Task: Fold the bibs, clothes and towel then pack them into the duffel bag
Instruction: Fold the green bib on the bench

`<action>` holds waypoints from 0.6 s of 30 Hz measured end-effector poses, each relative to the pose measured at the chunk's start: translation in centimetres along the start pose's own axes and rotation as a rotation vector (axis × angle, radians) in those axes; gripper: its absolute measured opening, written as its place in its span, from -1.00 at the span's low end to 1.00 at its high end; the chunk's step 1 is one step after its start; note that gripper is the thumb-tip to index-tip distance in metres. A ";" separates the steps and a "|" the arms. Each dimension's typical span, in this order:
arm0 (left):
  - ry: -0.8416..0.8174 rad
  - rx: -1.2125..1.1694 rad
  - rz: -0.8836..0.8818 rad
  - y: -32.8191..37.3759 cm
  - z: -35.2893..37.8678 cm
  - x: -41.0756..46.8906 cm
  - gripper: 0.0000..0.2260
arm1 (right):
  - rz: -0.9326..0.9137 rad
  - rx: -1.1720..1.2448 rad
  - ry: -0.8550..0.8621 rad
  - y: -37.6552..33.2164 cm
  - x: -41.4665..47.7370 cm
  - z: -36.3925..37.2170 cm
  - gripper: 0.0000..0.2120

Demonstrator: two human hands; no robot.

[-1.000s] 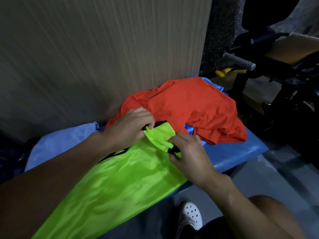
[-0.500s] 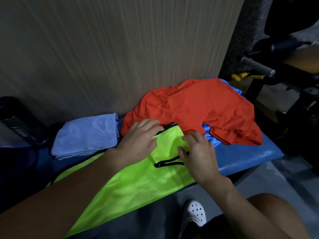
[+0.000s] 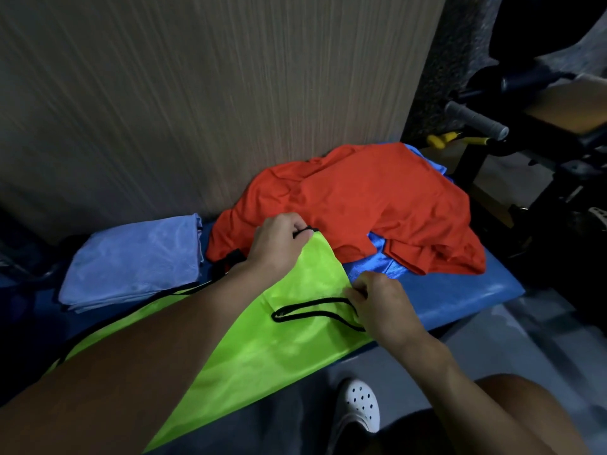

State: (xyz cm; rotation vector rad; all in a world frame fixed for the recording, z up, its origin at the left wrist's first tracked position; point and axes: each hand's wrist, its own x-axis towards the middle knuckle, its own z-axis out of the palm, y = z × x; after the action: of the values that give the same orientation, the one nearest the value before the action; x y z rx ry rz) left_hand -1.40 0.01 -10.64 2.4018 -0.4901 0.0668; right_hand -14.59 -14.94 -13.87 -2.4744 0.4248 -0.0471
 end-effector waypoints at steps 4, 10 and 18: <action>-0.017 -0.029 -0.004 -0.2 -0.1 0.1 -0.89 | 0.007 0.051 -0.011 -0.1 0.1 -0.3 -0.75; -0.060 -0.019 0.130 -1.0 -0.2 -0.8 -0.80 | 0.017 -0.068 -0.069 -0.5 -0.2 -0.4 -0.76; 0.143 -0.133 0.030 -2.4 -4.8 -5.6 -0.91 | -0.149 0.059 0.128 -4.7 1.3 0.0 -0.63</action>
State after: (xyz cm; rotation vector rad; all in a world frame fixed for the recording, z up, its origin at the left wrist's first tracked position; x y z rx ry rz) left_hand -5.38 6.57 -9.38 2.2412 -0.4497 0.2107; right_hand -11.96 -11.80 -11.18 -2.4490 0.2877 -0.2762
